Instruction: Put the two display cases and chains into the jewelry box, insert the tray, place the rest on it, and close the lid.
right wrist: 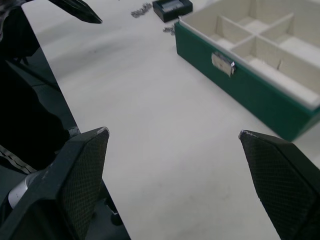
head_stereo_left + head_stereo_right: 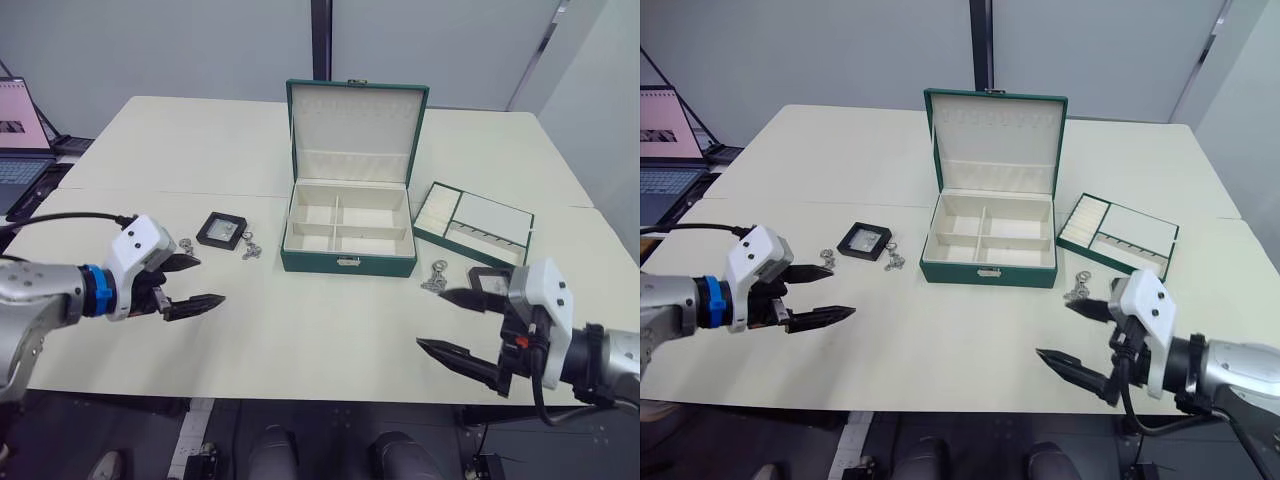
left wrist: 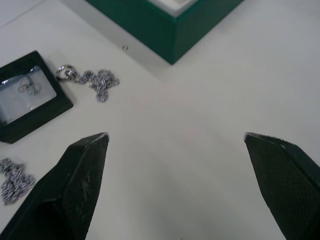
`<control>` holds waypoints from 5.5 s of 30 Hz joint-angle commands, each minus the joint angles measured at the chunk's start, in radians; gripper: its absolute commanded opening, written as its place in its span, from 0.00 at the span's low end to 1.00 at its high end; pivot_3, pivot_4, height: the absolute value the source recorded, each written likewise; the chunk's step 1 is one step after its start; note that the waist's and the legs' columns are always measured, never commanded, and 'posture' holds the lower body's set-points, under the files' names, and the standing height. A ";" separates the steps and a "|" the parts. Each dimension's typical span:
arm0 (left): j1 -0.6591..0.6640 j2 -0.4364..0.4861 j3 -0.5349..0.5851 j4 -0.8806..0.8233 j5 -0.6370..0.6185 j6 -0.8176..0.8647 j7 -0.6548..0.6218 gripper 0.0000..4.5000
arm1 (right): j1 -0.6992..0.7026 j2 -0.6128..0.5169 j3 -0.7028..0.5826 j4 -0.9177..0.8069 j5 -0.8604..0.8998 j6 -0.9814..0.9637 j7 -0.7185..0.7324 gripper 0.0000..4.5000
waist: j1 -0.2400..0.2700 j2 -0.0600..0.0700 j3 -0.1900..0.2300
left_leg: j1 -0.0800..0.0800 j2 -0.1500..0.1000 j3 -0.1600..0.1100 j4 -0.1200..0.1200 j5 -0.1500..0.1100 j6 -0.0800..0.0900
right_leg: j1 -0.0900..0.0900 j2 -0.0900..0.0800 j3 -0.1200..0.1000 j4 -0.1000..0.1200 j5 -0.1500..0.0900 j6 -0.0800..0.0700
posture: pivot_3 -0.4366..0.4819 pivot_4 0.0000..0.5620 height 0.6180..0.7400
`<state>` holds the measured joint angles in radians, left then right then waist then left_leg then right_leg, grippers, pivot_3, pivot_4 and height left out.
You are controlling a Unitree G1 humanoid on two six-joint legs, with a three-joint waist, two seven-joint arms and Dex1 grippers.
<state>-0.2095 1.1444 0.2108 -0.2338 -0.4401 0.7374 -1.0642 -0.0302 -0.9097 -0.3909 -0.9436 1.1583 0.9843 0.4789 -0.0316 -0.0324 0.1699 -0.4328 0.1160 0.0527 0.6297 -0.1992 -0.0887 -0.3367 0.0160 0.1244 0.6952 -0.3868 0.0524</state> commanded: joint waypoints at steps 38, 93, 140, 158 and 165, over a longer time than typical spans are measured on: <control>-0.047 -0.416 0.315 0.057 0.129 0.157 0.457 1.00 | -0.143 -0.007 0.222 0.042 -0.089 -0.128 -0.039 0.99 | 0.008 -0.003 -0.001 | -0.001 0.000 -0.001 0.002 0.000 0.000 | 0.001 -0.001 -0.001 0.002 0.000 0.000 | 0.48 0.27 1.00; -0.253 -0.597 0.065 0.541 0.222 -0.117 0.741 0.03 | -0.085 -0.061 0.140 0.008 -0.021 -0.113 -0.104 1.00 | 0.005 -0.003 -0.002 | 0.000 0.000 -0.002 0.002 0.003 -0.004 | 0.002 0.000 -0.002 0.002 0.000 0.000 | 0.48 0.27 1.00; -0.607 -0.441 -0.018 -0.022 0.115 0.490 0.744 0.00 | -0.006 -0.145 -0.107 0.154 -0.062 -0.122 0.104 1.00 | 0.017 -0.004 -0.001 | -0.001 -0.001 -0.002 0.002 0.003 -0.004 | 0.003 0.000 -0.001 0.001 0.000 0.000 | 0.48 0.27 1.00; -0.848 -0.665 -0.281 0.153 0.130 0.453 0.706 0.00 | 0.089 -0.083 -0.229 0.166 -0.058 -0.127 0.062 1.00 | 0.031 -0.005 -0.001 | -0.001 -0.001 -0.002 0.002 0.003 -0.004 | 0.003 0.000 -0.001 0.001 0.000 0.000 | 0.48 0.27 1.00; -0.882 -0.738 -0.328 0.245 0.163 0.385 0.697 0.00 | 0.089 -0.069 -0.232 0.153 -0.033 -0.134 0.036 1.00 | 0.029 -0.004 -0.001 | -0.001 -0.002 -0.002 0.002 0.003 -0.004 | 0.003 0.000 0.000 0.001 0.000 0.000 | 0.48 0.27 1.00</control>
<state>-1.0579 0.4081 -0.1184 0.0170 -0.2916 1.1537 -0.3635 0.0656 -0.9812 -0.5811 -0.7690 1.1073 0.8690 0.5221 -0.0025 -0.0368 0.1688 -0.4337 0.1142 0.0510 0.6317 -0.1966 -0.0930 -0.3340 0.0159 0.1244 0.6958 -0.3870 0.0522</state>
